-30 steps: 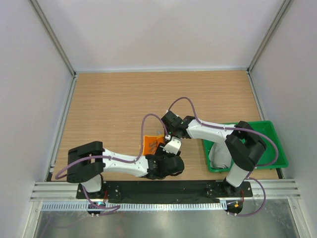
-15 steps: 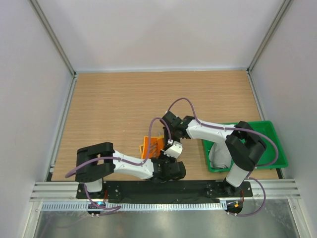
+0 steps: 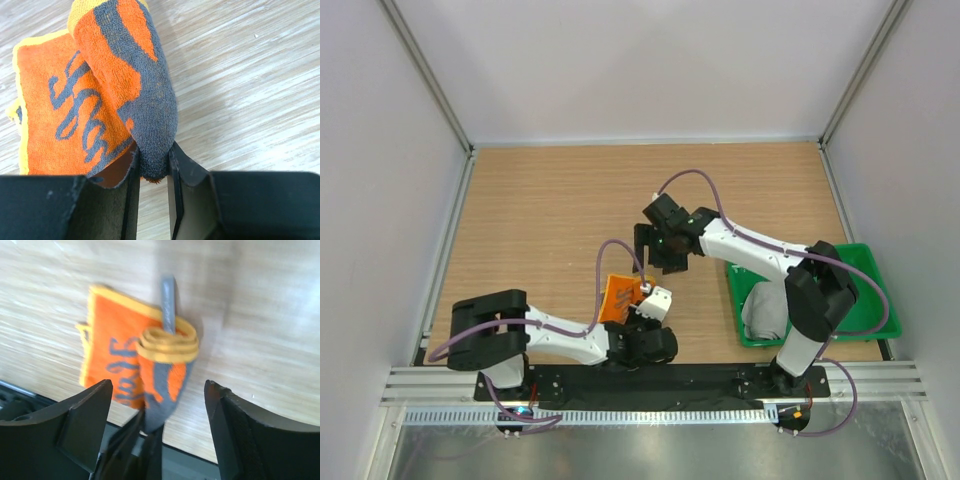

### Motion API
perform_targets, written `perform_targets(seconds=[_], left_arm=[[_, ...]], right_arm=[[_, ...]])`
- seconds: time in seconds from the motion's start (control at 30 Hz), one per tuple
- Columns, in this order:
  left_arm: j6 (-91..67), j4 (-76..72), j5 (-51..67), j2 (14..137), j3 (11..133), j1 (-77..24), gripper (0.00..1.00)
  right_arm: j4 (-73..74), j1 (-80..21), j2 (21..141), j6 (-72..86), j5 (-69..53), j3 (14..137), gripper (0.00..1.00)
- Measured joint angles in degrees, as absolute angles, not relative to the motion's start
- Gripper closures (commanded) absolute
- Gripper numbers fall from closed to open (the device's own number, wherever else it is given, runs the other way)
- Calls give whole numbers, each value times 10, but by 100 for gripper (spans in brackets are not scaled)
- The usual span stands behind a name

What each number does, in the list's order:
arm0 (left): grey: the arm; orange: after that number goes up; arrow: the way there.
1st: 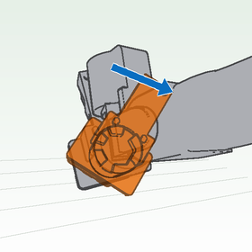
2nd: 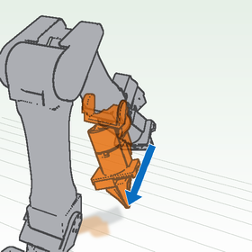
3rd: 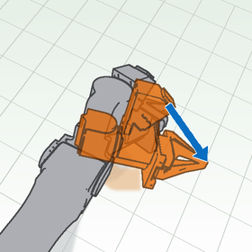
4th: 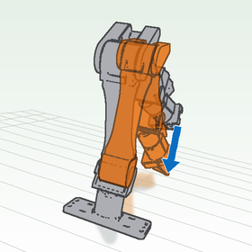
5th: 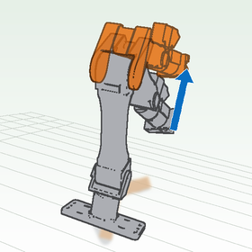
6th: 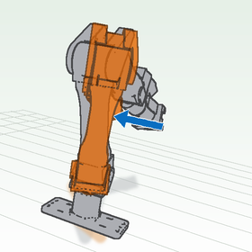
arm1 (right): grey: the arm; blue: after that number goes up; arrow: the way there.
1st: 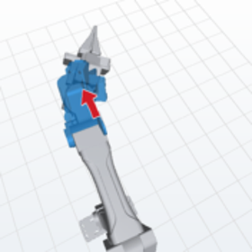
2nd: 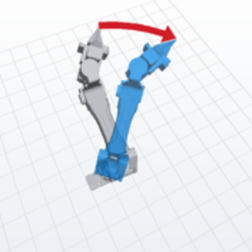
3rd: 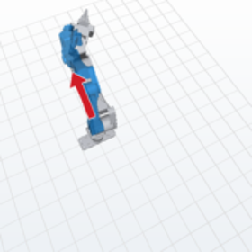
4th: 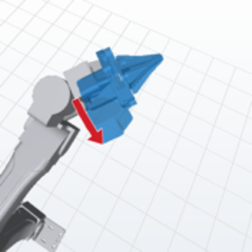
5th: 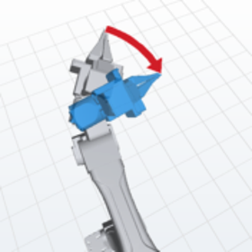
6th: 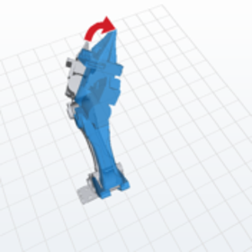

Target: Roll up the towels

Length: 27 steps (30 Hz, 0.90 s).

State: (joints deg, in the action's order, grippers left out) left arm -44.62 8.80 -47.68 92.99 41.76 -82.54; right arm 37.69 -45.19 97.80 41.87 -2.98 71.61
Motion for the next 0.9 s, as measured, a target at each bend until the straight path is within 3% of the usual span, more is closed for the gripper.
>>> perform_targets(seconds=[0.17,0.43,0.6,0.9], left_arm=[[-446,54,-462,908,389,-824,97],[-404,-96,-365,845,299,-802,97],[-389,-184,-274,845,281,-787,97],[-506,-352,-153,838,186,-694,100]], right_arm=[[375,-410,970,408,-28,758,14],[379,-294,887,401,-29,716,13],[387,-237,817,388,-29,672,13],[342,-236,674,385,-78,509,13]])
